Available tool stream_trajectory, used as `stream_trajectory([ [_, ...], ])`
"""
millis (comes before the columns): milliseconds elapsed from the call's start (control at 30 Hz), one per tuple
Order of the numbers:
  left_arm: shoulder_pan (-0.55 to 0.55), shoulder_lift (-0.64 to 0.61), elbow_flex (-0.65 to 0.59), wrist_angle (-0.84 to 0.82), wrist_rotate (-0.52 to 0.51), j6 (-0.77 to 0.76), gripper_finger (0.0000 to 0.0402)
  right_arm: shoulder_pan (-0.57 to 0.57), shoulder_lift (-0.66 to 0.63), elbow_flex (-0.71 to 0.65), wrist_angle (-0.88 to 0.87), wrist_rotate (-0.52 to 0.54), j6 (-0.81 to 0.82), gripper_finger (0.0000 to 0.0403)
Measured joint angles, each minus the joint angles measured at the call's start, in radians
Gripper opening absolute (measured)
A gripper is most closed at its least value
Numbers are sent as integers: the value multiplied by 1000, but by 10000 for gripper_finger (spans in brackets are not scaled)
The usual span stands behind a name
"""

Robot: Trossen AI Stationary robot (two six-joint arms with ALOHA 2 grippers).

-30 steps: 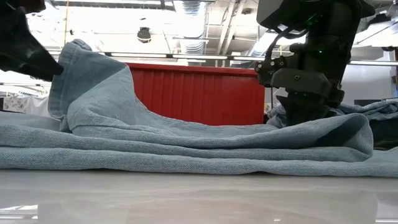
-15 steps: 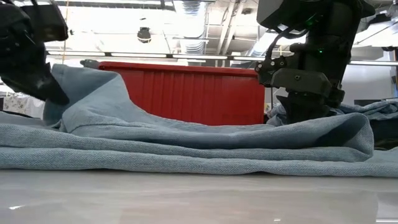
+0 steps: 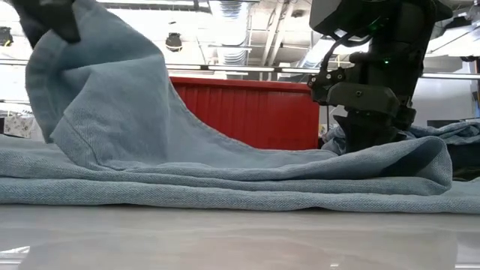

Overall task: Fold Laundry from Bin
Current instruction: Fold the light blue pants

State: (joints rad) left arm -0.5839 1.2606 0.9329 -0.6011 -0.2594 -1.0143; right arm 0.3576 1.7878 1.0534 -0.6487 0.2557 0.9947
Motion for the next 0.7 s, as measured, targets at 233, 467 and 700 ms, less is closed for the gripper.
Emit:
stream_trajectory([
  [233, 102, 0, 69, -158, 245, -67, 4, 0, 0, 0, 0, 5, 0, 269],
  [467, 157, 0, 68, -170, 424, -79, 4, 1, 0, 0, 0, 6, 0, 269],
  [700, 155, 0, 58, -191, 263, 0, 21, 1, 0, 0, 1, 8, 1, 269],
])
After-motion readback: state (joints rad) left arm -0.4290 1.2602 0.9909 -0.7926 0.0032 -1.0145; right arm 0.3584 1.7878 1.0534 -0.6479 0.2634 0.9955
